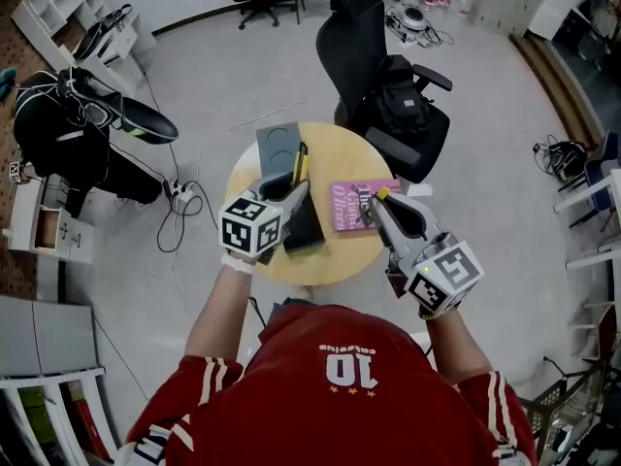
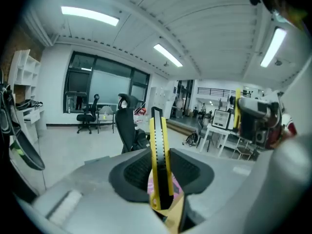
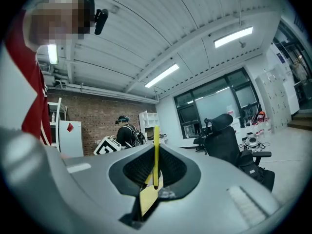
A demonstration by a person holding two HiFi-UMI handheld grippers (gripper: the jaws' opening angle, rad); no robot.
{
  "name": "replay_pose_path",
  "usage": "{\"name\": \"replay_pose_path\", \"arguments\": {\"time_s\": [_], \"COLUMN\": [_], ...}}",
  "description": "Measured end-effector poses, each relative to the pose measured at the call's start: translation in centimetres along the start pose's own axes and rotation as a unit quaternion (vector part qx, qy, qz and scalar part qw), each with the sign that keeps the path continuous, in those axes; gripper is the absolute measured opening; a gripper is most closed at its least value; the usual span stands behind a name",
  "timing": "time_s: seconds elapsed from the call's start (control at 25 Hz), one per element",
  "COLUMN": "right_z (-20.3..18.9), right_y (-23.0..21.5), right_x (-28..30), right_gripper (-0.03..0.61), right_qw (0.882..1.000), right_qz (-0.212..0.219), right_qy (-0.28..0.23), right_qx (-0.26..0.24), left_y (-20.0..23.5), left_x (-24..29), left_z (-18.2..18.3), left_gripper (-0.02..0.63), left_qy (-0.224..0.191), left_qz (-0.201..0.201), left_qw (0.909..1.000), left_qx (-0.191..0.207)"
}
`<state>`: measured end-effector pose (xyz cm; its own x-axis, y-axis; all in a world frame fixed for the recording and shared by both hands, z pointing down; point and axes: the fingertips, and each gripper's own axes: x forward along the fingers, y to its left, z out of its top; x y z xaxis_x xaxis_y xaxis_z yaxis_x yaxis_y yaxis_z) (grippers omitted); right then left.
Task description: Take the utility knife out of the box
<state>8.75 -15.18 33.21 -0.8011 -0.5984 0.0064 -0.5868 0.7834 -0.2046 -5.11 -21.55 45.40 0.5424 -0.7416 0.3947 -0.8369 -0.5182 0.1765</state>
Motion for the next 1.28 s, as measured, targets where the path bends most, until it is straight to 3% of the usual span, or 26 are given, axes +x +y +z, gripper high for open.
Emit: {"name": "replay_pose_path", "arguments": {"time_s": [0.2, 0.48, 0.72, 0.96, 1.28], "right_z": [1.4, 3.0, 4.6, 5.9, 6.1], "right_y": [0.1, 0.4, 0.3, 0.7, 0.6], "right_x": [0.1, -0.2, -0.7, -1.2, -1.1], "right_gripper": [0.021, 0.021, 0.020, 0.020, 0.020], "right_qw": [1.000, 1.000, 0.999, 0.999, 0.998], "right_qz": [0.008, 0.014, 0.016, 0.016, 0.000], "right_qy": [-0.010, -0.019, -0.031, -0.042, -0.056], "right_qx": [-0.007, -0.012, -0.013, -0.020, -0.010], "left_y": [-2.3, -5.2, -5.7, -5.7, -5.7], "left_x": [-3.2, -7.4, -10.6, -13.9, -15.3], "left_z": [5.2, 7.9, 9.7, 11.1, 11.9], "left_gripper": [0.129, 0.129, 0.129, 0.129, 0.129], "left_qy": [-0.081, -0.159, -0.205, -0.247, -0.256], "left_qz": [-0.022, -0.017, 0.011, 0.039, 0.061], "left_qw": [0.9964, 0.9855, 0.9769, 0.9675, 0.9634], "left_qx": [0.010, 0.056, 0.061, 0.040, 0.051]}}
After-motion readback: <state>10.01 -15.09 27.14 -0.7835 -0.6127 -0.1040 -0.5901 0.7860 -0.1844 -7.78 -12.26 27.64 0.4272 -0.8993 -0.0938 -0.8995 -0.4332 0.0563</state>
